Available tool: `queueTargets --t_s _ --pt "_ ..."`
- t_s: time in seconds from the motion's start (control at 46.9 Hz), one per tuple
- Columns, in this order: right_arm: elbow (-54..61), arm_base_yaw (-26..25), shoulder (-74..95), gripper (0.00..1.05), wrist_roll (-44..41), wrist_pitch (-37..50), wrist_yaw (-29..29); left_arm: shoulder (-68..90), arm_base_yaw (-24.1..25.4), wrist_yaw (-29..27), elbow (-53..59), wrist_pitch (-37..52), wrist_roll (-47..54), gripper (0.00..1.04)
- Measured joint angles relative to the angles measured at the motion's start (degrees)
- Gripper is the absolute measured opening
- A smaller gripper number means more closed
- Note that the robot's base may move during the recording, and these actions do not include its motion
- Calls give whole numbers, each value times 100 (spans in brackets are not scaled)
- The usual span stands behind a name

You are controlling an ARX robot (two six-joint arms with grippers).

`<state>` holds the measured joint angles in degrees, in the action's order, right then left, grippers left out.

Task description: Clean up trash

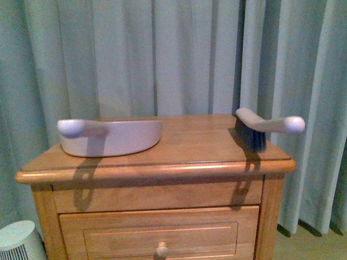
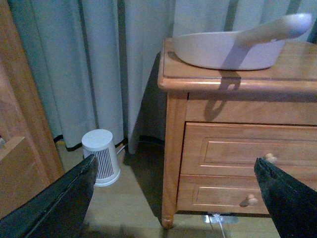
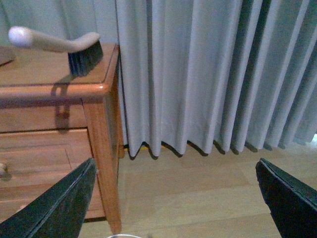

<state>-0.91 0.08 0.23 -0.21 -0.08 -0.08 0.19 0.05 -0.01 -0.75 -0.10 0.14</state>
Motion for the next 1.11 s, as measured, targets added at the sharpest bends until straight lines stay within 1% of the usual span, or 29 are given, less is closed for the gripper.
queueTargets --t_s 0.363,0.384,0.427,0.448,0.533,0.64,0.746,0.832,0.938,1.109 --pt "0 2 0 97 17 0 2 0 0 2 0 0 2 97" --pt "0 2 0 97 17 0 2 28 -22 -66 -13 -42 -33 97" --pt "0 0 0 97 17 0 4 435 -203 -549 -275 -636 -367 97" --pt "0 2 0 97 17 0 7 752 -234 -715 -380 -667 -457 97" --pt "0 2 0 97 17 0 0 1735 -280 -778 -750 -269 -470 97" --pt "0 0 0 97 17 0 4 3060 -457 -894 -1628 219 -243 97" --pt "0 2 0 97 17 0 4 4428 -734 -981 -2765 111 -31 97" --pt "0 2 0 97 17 0 2 5475 -931 -999 -3759 -354 -44 97" --pt "0 0 0 97 17 0 4 6953 -1200 -1071 -5154 -1189 -164 97" --pt "0 2 0 97 17 0 2 8828 -1600 -1204 -7049 -2194 -852 97"
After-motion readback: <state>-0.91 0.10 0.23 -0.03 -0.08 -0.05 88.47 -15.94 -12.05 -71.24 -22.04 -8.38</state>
